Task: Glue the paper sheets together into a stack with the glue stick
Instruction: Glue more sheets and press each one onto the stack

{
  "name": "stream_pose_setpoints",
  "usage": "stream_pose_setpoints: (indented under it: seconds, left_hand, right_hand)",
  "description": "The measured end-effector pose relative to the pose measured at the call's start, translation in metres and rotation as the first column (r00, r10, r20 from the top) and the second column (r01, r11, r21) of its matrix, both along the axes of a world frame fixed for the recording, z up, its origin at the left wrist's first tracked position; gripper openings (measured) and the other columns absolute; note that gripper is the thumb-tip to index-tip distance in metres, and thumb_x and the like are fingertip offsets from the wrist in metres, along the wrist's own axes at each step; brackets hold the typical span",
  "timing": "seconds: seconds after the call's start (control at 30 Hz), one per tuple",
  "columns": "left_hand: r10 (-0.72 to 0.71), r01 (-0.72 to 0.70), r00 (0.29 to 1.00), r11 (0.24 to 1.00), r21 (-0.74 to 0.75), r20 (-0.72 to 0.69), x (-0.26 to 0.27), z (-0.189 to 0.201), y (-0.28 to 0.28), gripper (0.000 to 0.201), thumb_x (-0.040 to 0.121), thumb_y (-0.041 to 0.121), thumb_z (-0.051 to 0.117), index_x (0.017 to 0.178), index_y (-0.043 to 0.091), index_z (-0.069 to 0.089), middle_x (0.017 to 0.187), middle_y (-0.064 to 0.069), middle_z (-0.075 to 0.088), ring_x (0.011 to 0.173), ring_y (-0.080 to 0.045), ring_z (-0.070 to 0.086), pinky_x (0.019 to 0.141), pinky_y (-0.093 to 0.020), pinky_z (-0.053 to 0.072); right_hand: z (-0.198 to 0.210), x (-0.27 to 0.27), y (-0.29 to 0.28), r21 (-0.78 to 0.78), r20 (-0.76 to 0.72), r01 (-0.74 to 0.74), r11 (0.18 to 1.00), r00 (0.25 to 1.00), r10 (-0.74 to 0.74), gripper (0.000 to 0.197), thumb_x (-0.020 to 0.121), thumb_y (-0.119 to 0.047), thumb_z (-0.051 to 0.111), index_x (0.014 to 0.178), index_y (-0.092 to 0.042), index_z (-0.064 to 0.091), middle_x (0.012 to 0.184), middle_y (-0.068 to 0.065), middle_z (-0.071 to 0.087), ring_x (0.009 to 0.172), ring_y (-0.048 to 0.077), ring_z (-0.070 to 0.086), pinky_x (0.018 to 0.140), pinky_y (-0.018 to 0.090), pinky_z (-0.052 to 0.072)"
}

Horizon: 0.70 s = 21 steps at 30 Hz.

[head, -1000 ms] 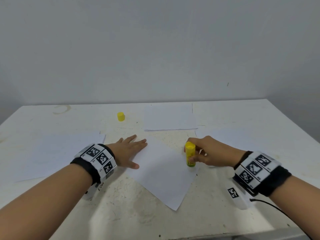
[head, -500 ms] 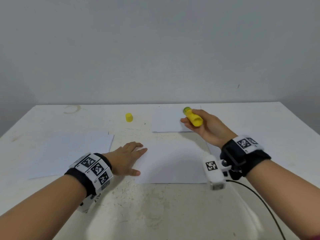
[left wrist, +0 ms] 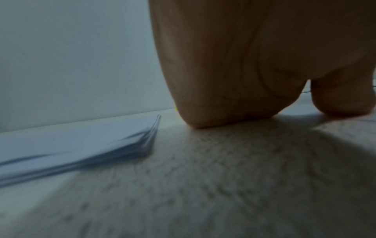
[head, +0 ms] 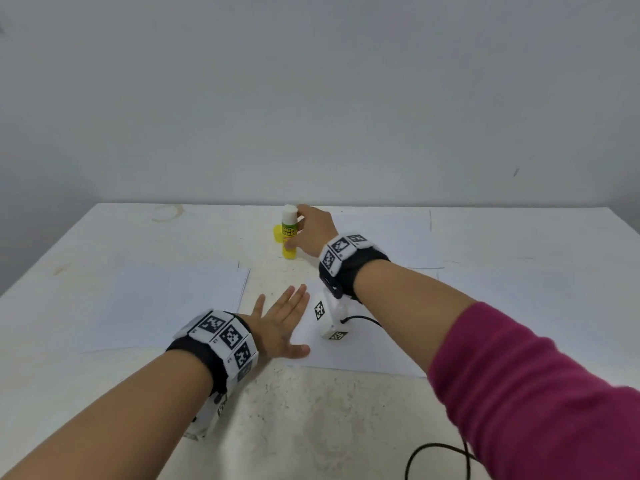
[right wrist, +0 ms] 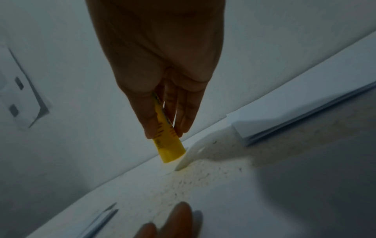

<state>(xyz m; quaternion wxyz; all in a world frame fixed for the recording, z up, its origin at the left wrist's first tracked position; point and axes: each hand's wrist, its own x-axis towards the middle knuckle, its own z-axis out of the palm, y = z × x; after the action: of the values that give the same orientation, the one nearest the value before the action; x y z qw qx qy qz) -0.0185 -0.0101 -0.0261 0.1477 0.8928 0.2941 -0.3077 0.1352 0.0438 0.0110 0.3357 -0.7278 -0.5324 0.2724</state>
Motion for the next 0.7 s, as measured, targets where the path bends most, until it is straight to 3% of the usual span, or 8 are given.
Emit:
stream_pose_setpoints:
  seconds: [0.13,0.33,0.47,0.53,0.7]
  left_hand:
    - [0.003,-0.003,1.000,1.000,-0.004,0.004,0.001,-0.002,0.002,0.094,0.097,0.053,0.039,0.145,0.011,-0.029,0.152,0.002,-0.037,0.142,-0.014,-0.029,0.115,-0.051,-0.014]
    - [0.008,-0.008,1.000,1.000,-0.030,0.022,0.000,-0.002,0.003,0.096,0.095,0.055,0.041,0.145,0.014,-0.030,0.151,0.003,-0.039,0.141,-0.015,-0.031,0.112,-0.051,-0.017]
    - [0.017,-0.016,0.999,0.999,-0.030,0.028,0.000,-0.001,0.003,0.096,0.095,0.054,0.042,0.145,0.014,-0.030,0.151,0.002,-0.038,0.141,-0.015,-0.031,0.112,-0.050,-0.017]
    - [0.023,-0.023,0.999,1.000,-0.020,0.024,0.000,-0.001,0.002,0.095,0.096,0.053,0.042,0.145,0.014,-0.029,0.151,0.001,-0.037,0.141,-0.016,-0.030,0.112,-0.050,-0.016]
    - [0.029,-0.028,0.999,0.999,-0.031,0.020,-0.001,0.000,0.003,0.096,0.095,0.058,0.039,0.144,0.013,-0.030,0.151,0.001,-0.039,0.140,-0.015,-0.031,0.113,-0.050,-0.016]
  right_hand:
    - [-0.009,-0.007,0.014,-0.042,0.134,-0.033,0.999,0.990,0.038,0.040,0.079,-0.006,0.072,0.115,-0.003,0.055,0.114,0.013,0.062,0.104,0.028,0.058,0.081,0.030,0.046]
    - [-0.020,-0.010,0.017,-0.063,0.156,-0.032,0.998,0.987,0.041,0.042,0.079,-0.011,0.073,0.117,-0.006,0.056,0.116,0.011,0.062,0.102,0.028,0.061,0.089,0.037,0.051]
    - [-0.018,-0.007,0.012,-0.136,0.175,-0.055,0.989,0.981,0.078,0.066,0.075,-0.022,0.080,0.131,-0.007,0.049,0.126,0.009,0.058,0.113,0.024,0.058,0.096,0.035,0.048]
    - [-0.011,-0.005,0.002,-0.137,0.166,-0.076,0.988,0.981,0.099,0.075,0.075,-0.027,0.081,0.137,-0.007,0.043,0.131,0.009,0.054,0.117,0.023,0.055,0.099,0.034,0.045]
    - [0.027,0.020,-0.061,-0.138,0.103,-0.214,0.967,0.968,0.229,0.064,0.078,-0.036,0.077,0.132,-0.012,0.050,0.133,0.003,0.055,0.121,0.015,0.052,0.101,0.026,0.041]
